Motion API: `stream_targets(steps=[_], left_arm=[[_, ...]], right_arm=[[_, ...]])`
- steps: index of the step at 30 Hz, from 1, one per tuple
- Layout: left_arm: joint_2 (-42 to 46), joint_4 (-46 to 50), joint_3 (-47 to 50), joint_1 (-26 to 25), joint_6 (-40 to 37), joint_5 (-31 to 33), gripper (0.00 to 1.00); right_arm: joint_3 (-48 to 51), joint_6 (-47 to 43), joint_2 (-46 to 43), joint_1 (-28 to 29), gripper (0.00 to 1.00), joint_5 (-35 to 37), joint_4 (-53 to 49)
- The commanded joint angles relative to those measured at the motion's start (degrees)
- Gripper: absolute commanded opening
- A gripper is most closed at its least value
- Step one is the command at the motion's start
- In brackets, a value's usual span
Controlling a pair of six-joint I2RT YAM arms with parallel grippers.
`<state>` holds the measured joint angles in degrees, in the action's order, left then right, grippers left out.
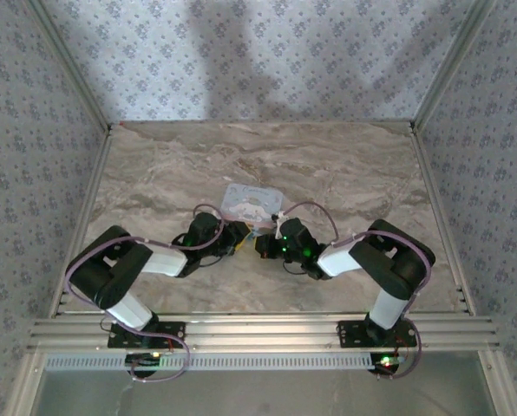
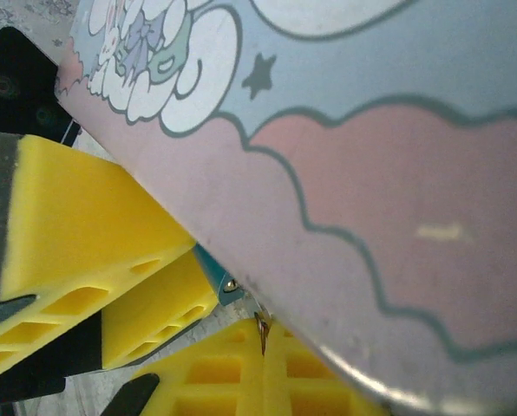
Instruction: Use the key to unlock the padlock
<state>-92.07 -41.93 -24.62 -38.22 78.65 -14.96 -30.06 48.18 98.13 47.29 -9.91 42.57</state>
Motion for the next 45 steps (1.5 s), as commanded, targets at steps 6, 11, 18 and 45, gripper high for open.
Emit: stream_targets(steps=[6,11,18,45], left_arm=[[-2.98,-3.51,-2.22,-0.93,2.51,-0.95,0.31],[-3.2,-3.42,-2.77,-1.18,2.61,-0.68,0.22],[-2.88,-1.99,-3.45,-1.2,2.98,-0.29,0.05],[1.6,8.56,-7.1,-1.16,7.15,-0.72,0.0]], right_arm=[[-2.22,0.4,-2.15,0.22,0.0,-2.52,0.71],[-1.8,0.59,-2.31,-0.36,0.01,-3.62,2.2],[0.26,0.24,-4.49,-1.34,0.25,-2.91,2.13],[6.8,-51.77,-41.04,-0.63,0.82,13.46,-16.47]])
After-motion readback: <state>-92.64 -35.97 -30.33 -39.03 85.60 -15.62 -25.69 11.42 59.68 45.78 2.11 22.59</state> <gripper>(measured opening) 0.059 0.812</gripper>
